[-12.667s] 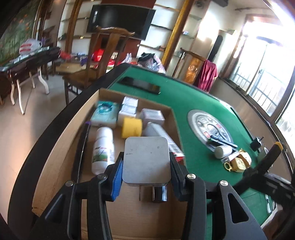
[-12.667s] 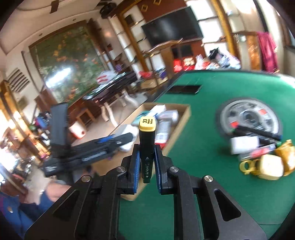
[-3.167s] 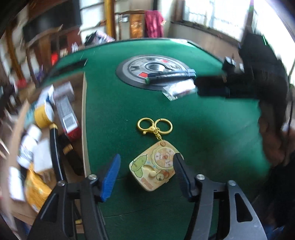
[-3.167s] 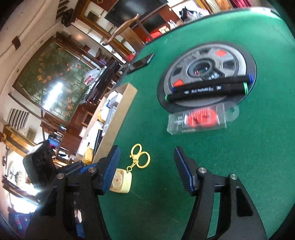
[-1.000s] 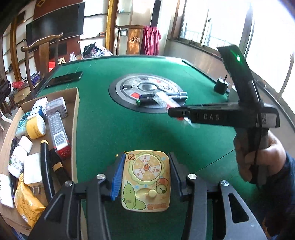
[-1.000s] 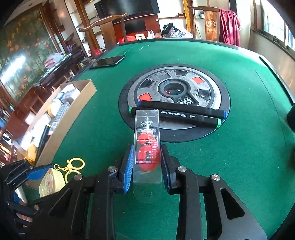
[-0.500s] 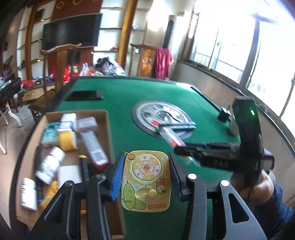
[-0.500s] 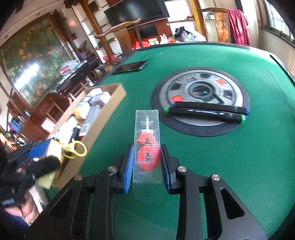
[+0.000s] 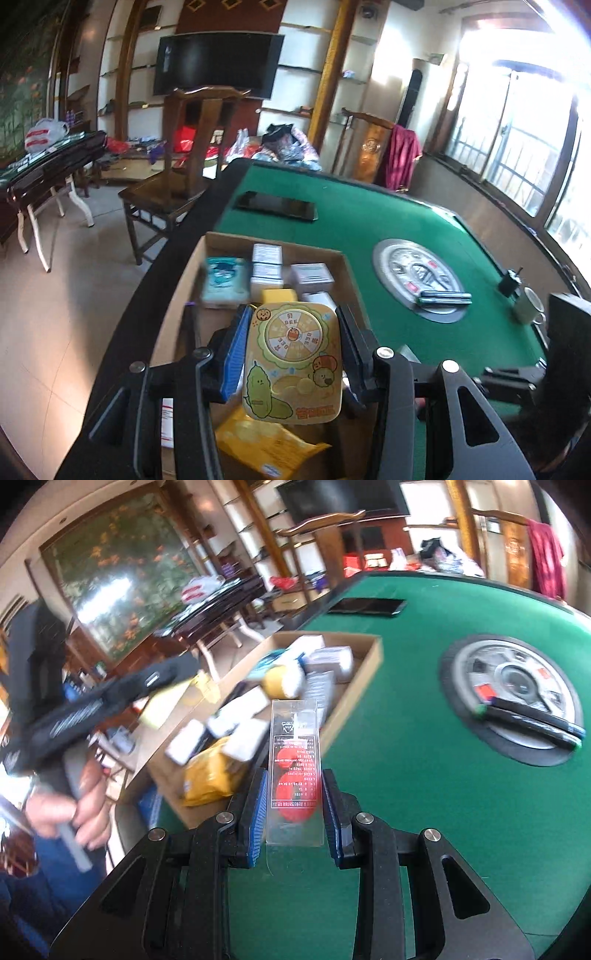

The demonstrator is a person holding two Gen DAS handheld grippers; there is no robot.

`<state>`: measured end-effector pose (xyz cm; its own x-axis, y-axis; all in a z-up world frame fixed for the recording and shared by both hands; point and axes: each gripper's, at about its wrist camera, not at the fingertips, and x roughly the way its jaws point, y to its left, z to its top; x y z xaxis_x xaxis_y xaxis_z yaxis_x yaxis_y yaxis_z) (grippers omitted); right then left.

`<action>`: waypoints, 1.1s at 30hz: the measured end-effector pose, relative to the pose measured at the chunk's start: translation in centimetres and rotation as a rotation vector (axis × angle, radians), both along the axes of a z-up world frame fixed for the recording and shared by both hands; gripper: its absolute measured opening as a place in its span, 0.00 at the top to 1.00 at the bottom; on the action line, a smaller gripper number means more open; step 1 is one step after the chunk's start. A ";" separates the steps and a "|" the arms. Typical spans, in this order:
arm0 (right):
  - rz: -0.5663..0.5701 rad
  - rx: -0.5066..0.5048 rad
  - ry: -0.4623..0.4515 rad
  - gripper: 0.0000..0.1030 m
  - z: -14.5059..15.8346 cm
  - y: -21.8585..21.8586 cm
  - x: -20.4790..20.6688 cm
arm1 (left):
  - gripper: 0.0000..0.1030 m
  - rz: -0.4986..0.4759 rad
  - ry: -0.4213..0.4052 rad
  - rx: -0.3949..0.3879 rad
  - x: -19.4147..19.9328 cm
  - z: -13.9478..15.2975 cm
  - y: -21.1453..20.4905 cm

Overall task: Organize objects
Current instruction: 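Carry the keychain and clear package into the tray and release both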

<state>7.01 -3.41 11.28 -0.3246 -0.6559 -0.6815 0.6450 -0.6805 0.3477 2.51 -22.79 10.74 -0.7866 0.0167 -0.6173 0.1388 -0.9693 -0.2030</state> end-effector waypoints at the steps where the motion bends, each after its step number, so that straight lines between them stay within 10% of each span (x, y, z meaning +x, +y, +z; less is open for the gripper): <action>1: 0.017 0.007 -0.001 0.73 -0.1 -0.8 0.4 | 0.56 0.015 -0.009 0.000 -0.3 -0.3 -0.6; 33: 0.073 0.123 -0.027 0.73 -3.6 -8.8 0.7 | 0.56 0.087 -0.238 0.074 -6.3 -7.1 -5.5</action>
